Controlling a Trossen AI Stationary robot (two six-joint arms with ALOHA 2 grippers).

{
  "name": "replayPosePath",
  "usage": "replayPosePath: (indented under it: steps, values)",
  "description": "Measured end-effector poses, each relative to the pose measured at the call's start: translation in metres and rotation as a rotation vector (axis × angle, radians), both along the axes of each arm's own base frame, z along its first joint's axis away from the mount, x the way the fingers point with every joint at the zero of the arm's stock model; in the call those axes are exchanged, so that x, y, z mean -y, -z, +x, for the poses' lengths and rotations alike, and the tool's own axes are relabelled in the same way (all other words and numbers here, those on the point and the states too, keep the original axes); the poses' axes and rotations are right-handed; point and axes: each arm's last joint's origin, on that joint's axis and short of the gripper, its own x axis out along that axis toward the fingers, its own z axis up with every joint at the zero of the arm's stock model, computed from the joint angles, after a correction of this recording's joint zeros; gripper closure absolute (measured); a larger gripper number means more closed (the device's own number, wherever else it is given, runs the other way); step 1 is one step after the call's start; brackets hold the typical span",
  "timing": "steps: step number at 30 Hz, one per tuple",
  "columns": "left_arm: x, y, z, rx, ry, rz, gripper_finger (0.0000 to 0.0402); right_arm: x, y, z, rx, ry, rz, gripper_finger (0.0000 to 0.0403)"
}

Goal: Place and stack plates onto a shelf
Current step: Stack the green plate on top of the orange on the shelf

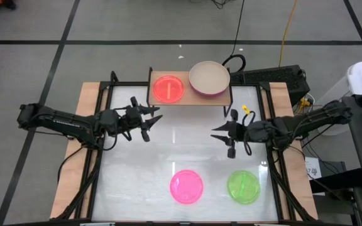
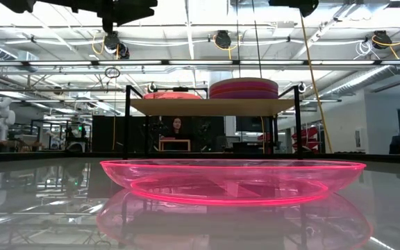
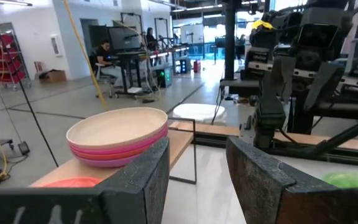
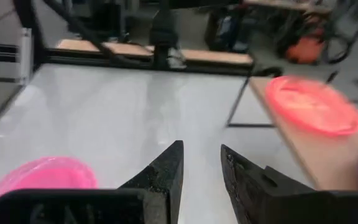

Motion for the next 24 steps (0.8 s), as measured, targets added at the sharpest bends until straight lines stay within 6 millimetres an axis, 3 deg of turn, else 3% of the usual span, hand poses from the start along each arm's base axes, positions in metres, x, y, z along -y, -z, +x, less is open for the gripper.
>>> replayPosePath:
  steps: [6, 14, 24]
  values:
    - [0.000, 0.004, 0.002, -0.022, 0.001, -0.029, 0.0236, -0.001, -0.006, 0.012, -0.108, -0.008, 0.094, 0.0312]
    - [0.000, 0.011, 0.009, -0.025, -0.026, -0.088, 0.0236, -0.009, -0.005, 0.035, -0.370, -0.095, 0.065, 0.0312]
    - [0.003, 0.011, 0.011, -0.027, -0.016, -0.057, 0.0236, -0.012, 0.017, 0.033, -0.659, -0.120, 0.185, 0.0311]
